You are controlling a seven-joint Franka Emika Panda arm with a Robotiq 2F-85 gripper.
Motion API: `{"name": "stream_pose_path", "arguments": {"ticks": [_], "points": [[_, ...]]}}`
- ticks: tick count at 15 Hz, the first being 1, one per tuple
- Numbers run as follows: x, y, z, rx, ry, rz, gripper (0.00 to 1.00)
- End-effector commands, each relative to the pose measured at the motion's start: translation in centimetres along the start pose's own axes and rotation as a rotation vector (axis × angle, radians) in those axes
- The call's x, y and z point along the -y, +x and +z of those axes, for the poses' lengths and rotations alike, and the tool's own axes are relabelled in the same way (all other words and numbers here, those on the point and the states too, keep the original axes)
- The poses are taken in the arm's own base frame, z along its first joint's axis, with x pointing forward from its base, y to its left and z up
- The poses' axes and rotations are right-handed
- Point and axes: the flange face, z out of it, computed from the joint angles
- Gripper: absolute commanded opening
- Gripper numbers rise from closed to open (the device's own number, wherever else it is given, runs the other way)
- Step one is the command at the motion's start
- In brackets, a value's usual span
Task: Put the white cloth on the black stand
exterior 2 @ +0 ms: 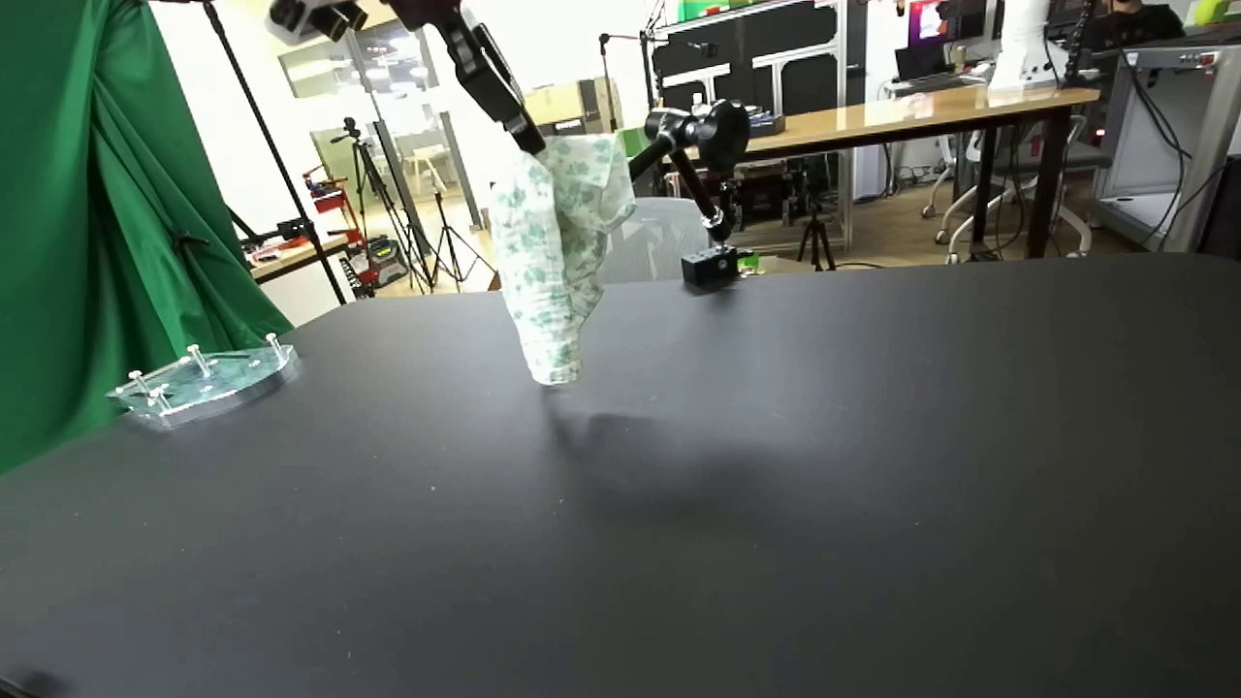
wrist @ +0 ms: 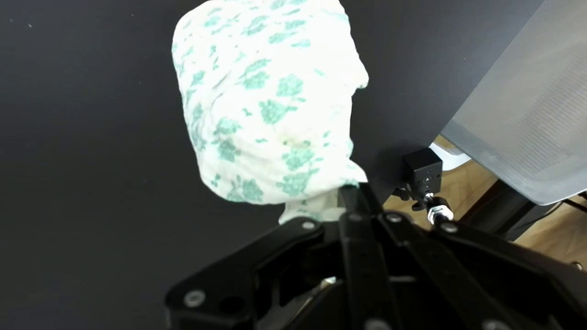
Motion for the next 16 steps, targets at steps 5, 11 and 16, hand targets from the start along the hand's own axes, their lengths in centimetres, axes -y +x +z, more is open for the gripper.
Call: {"name": "stream_pose_path", "arguments": {"ticks": [5, 11, 16], "points": [[0.7, 0.1, -0.2, 0.024, 0.01, 0.046, 0.6], [1.6, 0.0, -2.1, 0.007, 0.008, 0.032, 0.98], [2.6, 0.5, -4.0, -0.025, 0.039, 0.026, 1.0]]}}
